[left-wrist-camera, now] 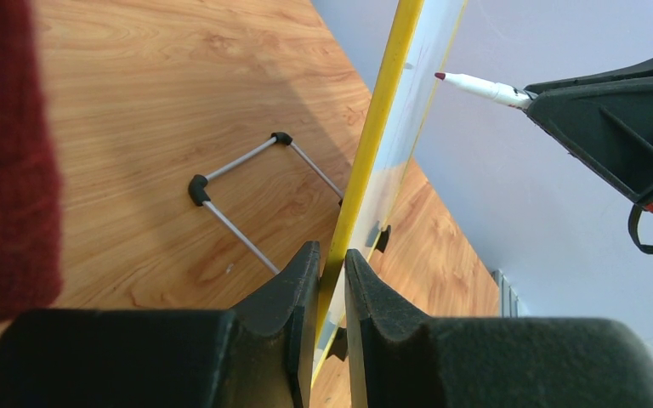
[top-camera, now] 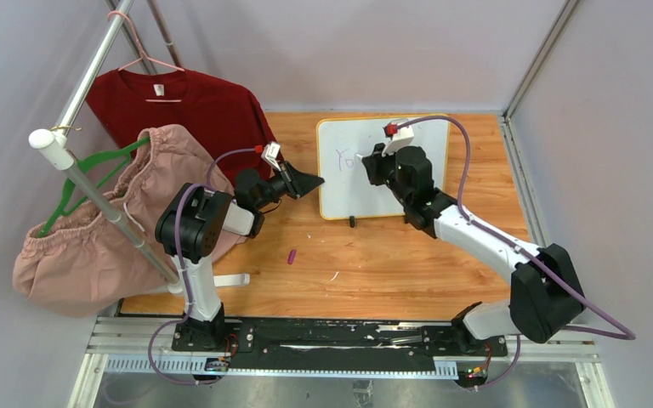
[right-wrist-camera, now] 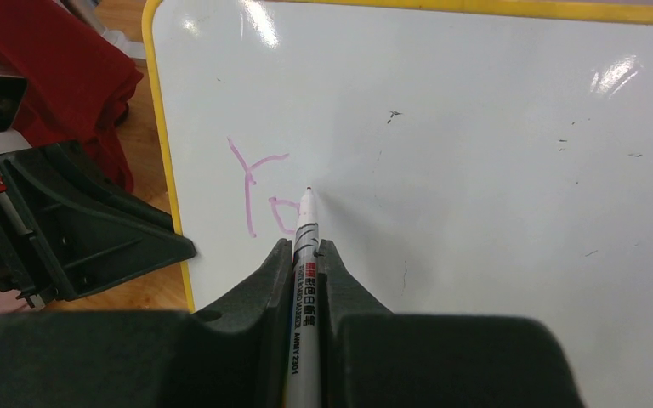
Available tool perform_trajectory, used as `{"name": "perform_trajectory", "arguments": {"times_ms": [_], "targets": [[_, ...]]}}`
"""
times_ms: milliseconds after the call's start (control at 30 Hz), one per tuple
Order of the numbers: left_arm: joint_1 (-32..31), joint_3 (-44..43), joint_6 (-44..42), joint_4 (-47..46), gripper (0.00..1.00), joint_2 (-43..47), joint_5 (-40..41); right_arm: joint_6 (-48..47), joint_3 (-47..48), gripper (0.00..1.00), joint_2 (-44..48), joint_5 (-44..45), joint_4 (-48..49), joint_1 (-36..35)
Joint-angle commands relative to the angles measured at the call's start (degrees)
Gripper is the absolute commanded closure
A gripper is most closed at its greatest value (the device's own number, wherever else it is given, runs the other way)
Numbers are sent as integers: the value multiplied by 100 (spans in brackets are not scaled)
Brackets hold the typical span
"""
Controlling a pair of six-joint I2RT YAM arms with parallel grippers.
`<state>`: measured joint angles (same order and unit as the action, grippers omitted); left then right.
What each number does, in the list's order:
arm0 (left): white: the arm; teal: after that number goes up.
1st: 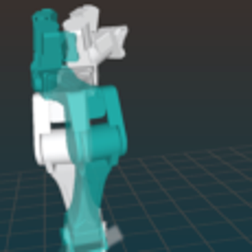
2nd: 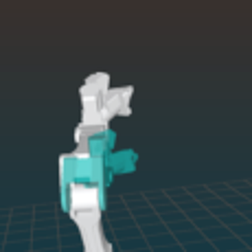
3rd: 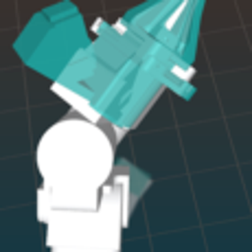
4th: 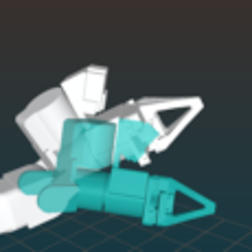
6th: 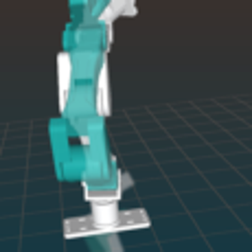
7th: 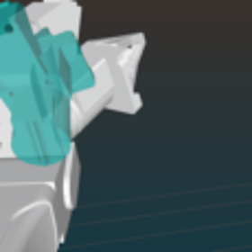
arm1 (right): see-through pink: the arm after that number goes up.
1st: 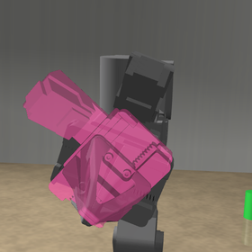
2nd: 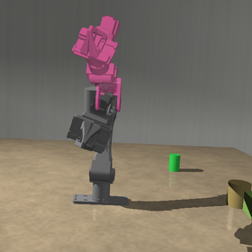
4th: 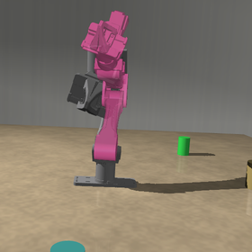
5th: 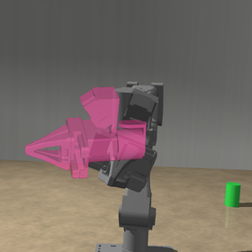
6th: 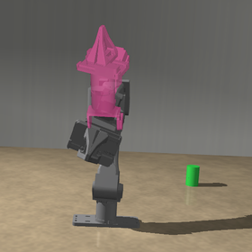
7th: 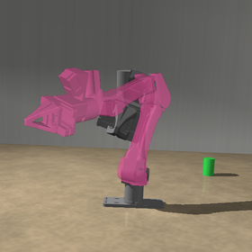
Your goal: Write a sentence on the whiteboard
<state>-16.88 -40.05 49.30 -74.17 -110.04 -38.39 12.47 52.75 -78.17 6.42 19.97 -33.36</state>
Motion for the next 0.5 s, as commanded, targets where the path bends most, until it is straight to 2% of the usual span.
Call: {"name": "perform_trajectory", "arguments": {"times_ms": [0, 467], "targets": [[10, 33, -61, -370, 79, 26, -62, 64, 253, 100, -114, 45, 140, 54], [10, 32, -52, -365, 80, 20, -63, 40, 211, 100, -237, 231, -165, 53]]}}
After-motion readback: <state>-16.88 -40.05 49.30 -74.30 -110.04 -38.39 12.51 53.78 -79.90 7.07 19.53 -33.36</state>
